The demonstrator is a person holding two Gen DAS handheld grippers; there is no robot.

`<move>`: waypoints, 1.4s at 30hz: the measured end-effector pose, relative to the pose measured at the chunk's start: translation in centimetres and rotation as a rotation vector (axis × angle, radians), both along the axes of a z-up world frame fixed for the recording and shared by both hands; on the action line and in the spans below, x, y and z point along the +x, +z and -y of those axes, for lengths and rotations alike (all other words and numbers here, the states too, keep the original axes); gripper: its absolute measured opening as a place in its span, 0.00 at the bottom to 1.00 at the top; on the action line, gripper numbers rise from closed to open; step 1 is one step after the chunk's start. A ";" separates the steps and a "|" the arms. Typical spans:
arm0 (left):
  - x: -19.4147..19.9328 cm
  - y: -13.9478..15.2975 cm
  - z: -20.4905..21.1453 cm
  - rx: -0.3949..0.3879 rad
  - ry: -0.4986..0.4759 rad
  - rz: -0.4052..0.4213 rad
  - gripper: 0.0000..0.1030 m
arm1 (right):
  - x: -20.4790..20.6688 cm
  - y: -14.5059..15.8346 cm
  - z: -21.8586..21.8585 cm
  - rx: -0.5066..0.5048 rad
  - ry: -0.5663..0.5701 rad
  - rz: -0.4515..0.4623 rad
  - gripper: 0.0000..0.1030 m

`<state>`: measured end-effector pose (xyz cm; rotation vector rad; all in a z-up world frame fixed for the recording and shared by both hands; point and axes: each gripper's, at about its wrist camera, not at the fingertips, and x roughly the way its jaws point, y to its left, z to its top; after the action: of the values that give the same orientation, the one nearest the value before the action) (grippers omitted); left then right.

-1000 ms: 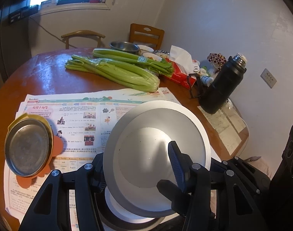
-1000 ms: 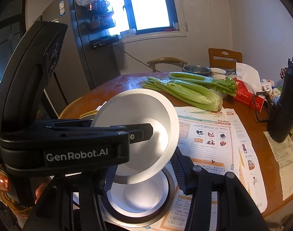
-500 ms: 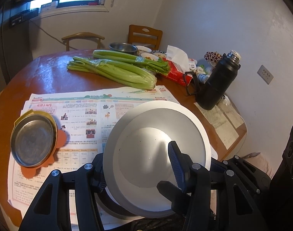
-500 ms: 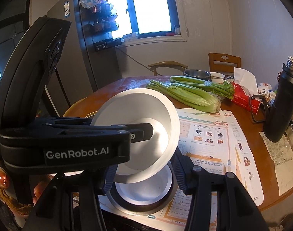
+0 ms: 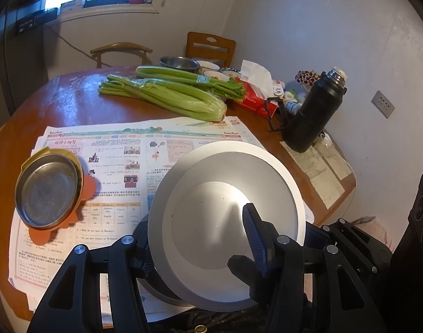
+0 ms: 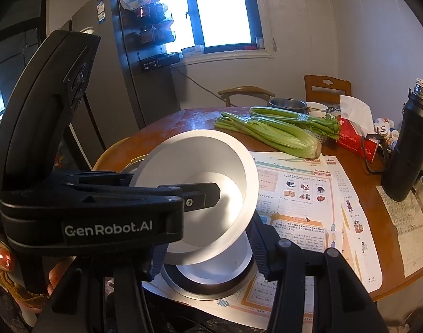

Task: Organize plates and bowls
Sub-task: 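Lower the small white bowl into the large white bowl with the left tool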

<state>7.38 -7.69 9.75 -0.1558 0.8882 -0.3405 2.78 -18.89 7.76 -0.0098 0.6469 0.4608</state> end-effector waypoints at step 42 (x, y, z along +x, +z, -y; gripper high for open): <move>1.5 -8.0 0.5 0.066 0.033 -0.153 0.54 | 2.2 -7.1 -0.5 -0.046 0.030 -0.169 0.51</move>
<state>8.91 -8.22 1.79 -0.1369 1.0460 -0.2704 4.96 -18.44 0.67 -0.0245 0.8244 0.4785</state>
